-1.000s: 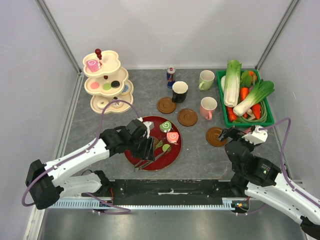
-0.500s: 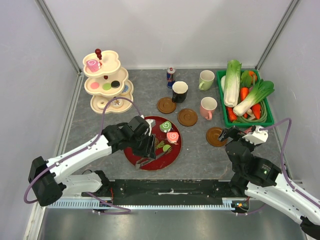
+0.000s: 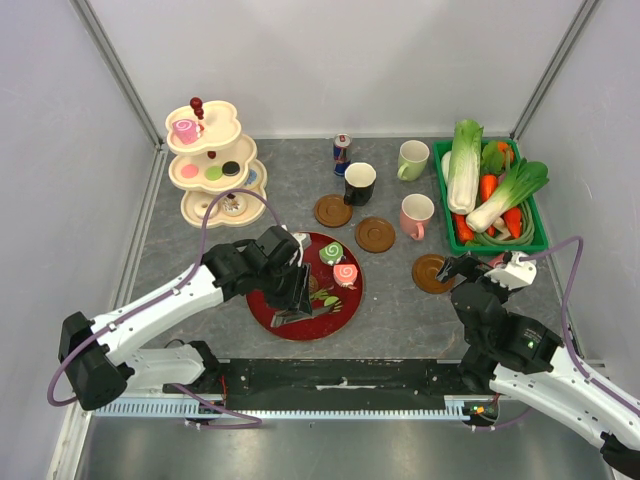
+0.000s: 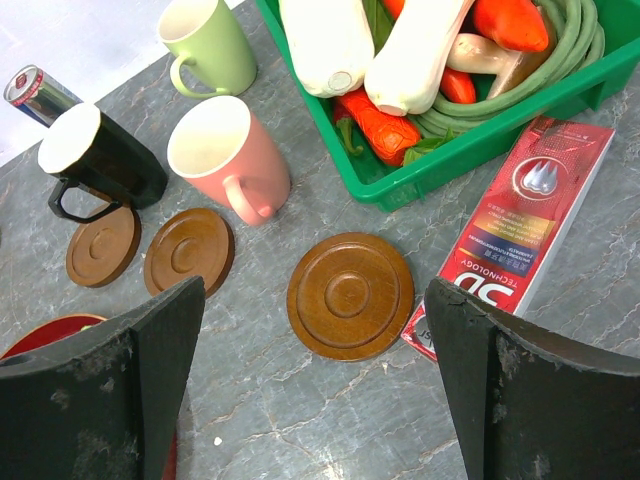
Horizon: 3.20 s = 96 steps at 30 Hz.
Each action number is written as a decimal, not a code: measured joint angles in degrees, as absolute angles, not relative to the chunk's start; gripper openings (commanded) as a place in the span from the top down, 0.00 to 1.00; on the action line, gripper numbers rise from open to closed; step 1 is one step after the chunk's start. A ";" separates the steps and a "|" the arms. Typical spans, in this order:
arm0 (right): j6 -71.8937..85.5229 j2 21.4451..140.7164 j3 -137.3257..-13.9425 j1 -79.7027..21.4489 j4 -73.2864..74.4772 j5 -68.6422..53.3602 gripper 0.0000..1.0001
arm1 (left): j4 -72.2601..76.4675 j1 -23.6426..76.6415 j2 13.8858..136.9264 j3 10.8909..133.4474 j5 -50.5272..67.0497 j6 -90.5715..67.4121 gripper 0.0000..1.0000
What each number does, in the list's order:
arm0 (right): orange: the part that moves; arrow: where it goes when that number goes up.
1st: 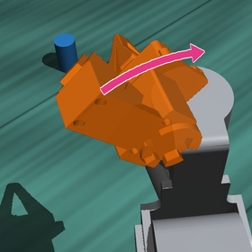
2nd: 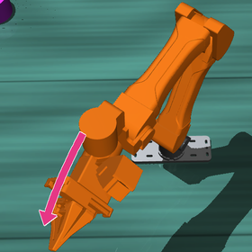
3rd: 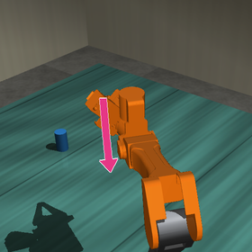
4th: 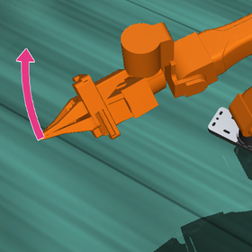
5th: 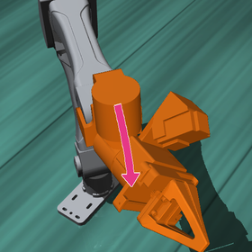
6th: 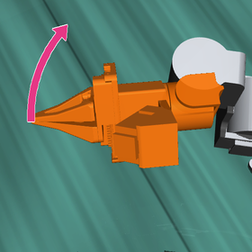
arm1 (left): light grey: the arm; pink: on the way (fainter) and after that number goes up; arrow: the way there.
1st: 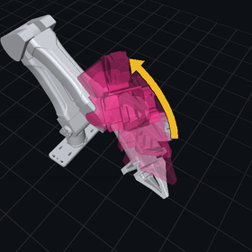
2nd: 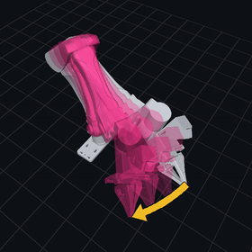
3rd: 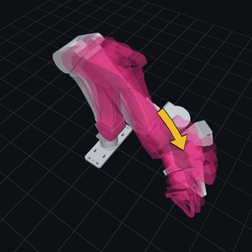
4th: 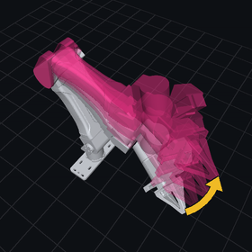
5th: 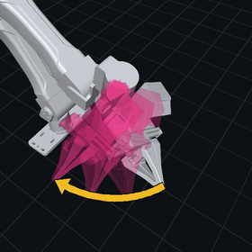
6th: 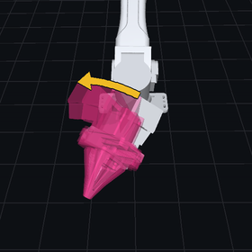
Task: Serve the afternoon tea
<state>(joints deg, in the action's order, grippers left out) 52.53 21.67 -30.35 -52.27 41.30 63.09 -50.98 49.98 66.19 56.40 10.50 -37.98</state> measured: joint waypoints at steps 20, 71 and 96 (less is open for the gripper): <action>52.56 21.43 -30.35 -52.27 41.32 63.09 0.02 | -50.78 49.63 63.90 60.80 4.99 -40.16 0.52; 52.66 20.93 -29.67 -52.27 41.47 63.11 0.02 | -54.35 51.48 67.90 58.54 9.06 -39.57 0.51; 53.04 20.01 -29.65 -52.27 41.50 63.13 0.02 | -54.94 51.51 67.92 62.22 6.79 -39.59 0.55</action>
